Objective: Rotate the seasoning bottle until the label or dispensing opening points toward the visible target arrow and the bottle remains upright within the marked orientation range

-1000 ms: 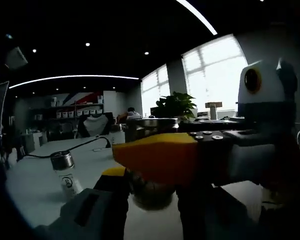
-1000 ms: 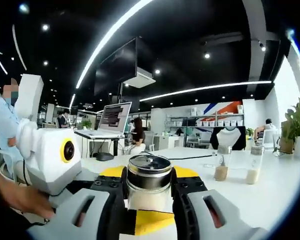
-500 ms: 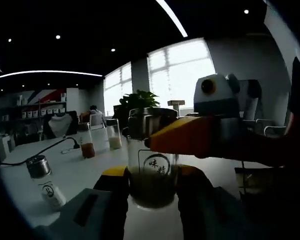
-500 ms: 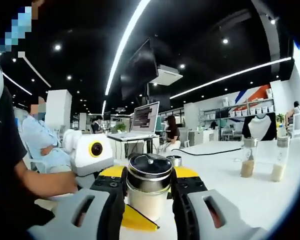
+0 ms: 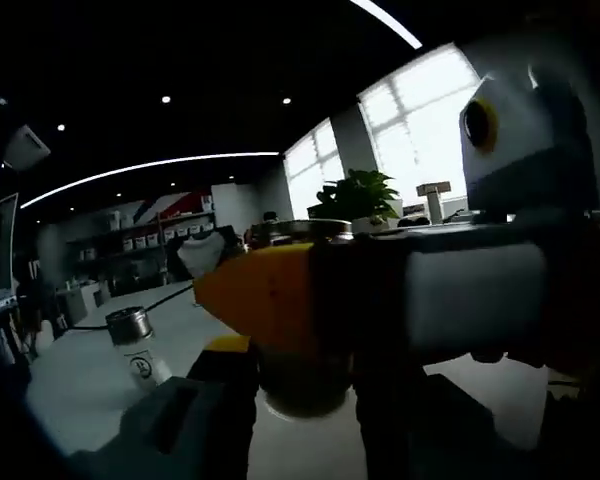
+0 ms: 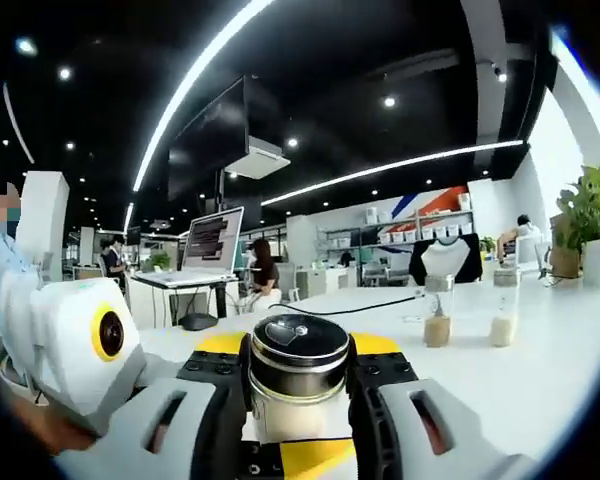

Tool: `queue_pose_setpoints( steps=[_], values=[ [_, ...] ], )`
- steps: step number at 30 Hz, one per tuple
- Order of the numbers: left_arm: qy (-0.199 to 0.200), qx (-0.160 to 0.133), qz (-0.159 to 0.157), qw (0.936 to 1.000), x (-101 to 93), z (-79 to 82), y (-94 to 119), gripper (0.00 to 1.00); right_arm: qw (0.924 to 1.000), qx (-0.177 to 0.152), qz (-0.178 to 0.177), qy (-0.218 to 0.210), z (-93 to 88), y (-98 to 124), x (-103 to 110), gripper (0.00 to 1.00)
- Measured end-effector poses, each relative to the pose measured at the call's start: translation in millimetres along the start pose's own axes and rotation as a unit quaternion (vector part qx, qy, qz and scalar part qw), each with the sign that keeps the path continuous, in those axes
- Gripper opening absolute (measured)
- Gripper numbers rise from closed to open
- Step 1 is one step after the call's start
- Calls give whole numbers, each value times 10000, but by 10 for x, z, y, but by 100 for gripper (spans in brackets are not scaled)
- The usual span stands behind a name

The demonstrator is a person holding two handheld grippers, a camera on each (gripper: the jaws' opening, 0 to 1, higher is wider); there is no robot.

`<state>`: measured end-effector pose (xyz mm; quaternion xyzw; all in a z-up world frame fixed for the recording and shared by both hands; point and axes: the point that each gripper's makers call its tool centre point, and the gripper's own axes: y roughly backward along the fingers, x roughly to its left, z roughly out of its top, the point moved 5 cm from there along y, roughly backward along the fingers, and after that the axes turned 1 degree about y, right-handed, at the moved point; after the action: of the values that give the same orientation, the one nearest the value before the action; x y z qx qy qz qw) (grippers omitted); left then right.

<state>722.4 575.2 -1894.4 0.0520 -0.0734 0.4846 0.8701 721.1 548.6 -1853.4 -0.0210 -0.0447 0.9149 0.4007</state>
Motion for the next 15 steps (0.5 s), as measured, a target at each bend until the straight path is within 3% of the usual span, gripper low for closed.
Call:
queue_pose_setpoints(
  steps=[1, 2, 7, 8, 9, 11, 12, 15],
  values=[
    [11, 6, -26, 10000, 22, -17, 5, 39, 9999, 84, 70, 86, -25, -10, 8, 35],
    [-259, 78, -267, 9993, 52, -37, 15, 39, 9995, 137, 287, 63, -33, -13, 13, 35],
    [291, -181, -1024, 9942, 62, 31, 73, 39, 9956, -61, 933, -3, 74, 25, 41, 35],
    [423, -320, -1299, 9901, 73, 64, 99, 39, 9937, -81, 1117, 0, 109, 41, 54, 35],
    [449, -355, -1346, 9892, 75, 71, 102, 39, 9931, -79, 1168, -10, 117, 46, 58, 35],
    [562, -436, -1730, 9823, 57, 86, 137, 39, 9894, -37, 1453, 26, 150, 65, 79, 35],
    [697, -418, -2058, 9752, 36, 91, 177, 38, 9857, 64, 1681, 132, 163, 90, 84, 35],
    [467, -328, -2044, 9772, 18, 96, 198, 38, 9751, 94, 2201, 261, 171, 123, 141, 35]
  ],
)
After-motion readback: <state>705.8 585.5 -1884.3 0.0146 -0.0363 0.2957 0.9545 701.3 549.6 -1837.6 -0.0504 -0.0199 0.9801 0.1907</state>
